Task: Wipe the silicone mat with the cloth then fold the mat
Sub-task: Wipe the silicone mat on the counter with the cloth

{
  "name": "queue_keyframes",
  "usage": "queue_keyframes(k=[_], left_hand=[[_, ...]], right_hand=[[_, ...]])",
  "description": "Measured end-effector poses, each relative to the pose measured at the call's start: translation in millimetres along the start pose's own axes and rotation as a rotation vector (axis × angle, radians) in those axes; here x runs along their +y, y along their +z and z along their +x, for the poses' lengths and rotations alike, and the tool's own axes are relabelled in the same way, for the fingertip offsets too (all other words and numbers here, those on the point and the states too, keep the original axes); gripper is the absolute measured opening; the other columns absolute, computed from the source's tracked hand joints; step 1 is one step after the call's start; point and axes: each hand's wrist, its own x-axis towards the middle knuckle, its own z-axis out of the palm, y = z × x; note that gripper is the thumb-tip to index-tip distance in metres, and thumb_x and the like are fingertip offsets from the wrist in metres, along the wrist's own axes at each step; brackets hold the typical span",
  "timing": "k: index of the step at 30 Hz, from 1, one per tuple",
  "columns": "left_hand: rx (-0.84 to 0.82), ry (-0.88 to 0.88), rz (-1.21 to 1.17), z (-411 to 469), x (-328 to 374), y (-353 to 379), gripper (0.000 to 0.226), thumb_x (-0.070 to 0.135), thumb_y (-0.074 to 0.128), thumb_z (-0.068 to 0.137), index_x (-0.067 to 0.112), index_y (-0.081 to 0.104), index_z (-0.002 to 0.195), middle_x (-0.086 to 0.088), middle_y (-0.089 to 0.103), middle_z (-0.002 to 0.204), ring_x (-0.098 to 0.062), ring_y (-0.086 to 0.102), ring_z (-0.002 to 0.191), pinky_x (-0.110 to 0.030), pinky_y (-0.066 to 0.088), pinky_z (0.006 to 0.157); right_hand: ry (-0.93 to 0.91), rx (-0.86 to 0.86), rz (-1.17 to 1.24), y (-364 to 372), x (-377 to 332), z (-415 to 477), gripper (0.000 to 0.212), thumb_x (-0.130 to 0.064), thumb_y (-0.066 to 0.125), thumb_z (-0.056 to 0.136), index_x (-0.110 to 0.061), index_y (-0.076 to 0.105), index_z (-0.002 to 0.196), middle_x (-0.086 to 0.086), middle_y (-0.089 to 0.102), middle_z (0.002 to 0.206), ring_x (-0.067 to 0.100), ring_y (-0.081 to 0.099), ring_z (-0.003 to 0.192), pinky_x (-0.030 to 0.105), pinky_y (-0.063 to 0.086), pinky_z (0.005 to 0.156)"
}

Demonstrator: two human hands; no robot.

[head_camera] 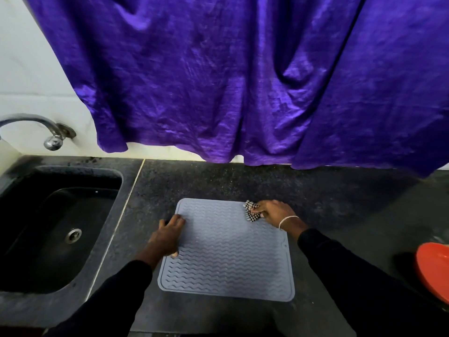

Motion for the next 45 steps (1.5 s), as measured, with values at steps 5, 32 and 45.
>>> queue_keyframes(k=[5,32,45], left_hand=[[-0.006,-0.017,-0.026,0.3,-0.5,-0.2,0.087,0.011,0.073,0.079,0.020,0.026,0.151,0.001,0.014,0.162,-0.039,0.030,0.137,-0.050,0.047,0.106],[-0.015,-0.004,-0.023,1.7,-2.3,0.8,0.090,0.014,0.071,0.078,0.018,0.023,0.154,-0.002,0.012,0.163,-0.041,0.030,0.136,-0.048,0.045,0.108],[-0.022,-0.006,-0.014,0.6,2.4,-0.9,0.100,0.013,0.079,0.071,0.013,0.022,0.153,-0.005,0.013,0.162,-0.043,0.029,0.138,-0.047,0.038,0.114]], right_hand=[[0.050,-0.085,-0.082,-16.9,10.6,3.4,0.042,-0.023,0.059,0.096,-0.037,0.063,0.136,-0.004,0.058,0.146,0.022,0.055,0.134,0.035,0.045,0.110],[0.121,0.026,0.089,-22.0,11.9,1.4,0.039,-0.016,0.059,0.094,-0.039,0.072,0.124,-0.004,0.062,0.142,0.024,0.057,0.131,0.036,0.043,0.112],[0.204,0.003,0.026,-17.1,39.3,-24.5,0.040,-0.016,0.059,0.095,-0.040,0.070,0.124,-0.005,0.060,0.143,0.021,0.056,0.132,0.032,0.043,0.112]])
